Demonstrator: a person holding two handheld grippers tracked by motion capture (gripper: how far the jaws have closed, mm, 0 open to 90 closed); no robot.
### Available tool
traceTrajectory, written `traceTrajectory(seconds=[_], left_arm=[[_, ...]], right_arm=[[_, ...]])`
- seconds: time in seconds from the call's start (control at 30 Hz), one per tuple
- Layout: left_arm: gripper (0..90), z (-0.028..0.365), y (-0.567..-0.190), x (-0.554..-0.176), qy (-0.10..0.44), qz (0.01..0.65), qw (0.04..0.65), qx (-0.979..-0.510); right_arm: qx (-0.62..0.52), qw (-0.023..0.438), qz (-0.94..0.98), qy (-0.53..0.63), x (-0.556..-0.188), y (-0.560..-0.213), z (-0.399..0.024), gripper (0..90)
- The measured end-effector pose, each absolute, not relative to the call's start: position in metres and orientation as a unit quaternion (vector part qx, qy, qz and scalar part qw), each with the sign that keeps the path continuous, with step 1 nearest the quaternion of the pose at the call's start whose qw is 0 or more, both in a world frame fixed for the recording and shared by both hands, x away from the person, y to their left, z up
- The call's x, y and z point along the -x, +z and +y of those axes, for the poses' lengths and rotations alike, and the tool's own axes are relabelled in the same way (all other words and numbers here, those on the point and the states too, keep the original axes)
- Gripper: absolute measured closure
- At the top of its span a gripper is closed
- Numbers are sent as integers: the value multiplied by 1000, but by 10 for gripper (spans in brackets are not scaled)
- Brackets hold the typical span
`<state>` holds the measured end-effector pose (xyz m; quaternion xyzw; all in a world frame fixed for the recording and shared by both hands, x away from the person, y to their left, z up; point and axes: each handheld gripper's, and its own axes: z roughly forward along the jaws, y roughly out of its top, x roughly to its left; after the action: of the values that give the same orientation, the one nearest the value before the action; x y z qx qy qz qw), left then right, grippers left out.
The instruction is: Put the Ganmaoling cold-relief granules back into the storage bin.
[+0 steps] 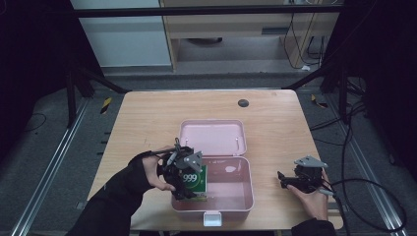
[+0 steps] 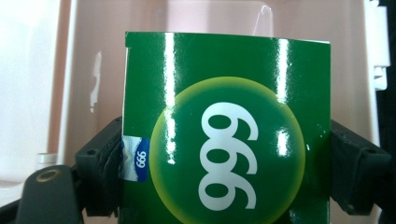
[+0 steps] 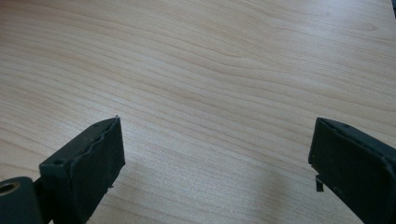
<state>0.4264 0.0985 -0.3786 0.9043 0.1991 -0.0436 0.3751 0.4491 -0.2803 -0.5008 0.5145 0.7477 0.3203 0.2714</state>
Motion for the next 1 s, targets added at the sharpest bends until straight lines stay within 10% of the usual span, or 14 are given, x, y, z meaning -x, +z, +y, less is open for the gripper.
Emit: traceTrajectory(seconds=[1.0], left_arm=[[111, 102, -395, -422, -51, 245, 425, -870]], right_arm=[[-511, 271, 753, 314, -450, -502, -280, 20]])
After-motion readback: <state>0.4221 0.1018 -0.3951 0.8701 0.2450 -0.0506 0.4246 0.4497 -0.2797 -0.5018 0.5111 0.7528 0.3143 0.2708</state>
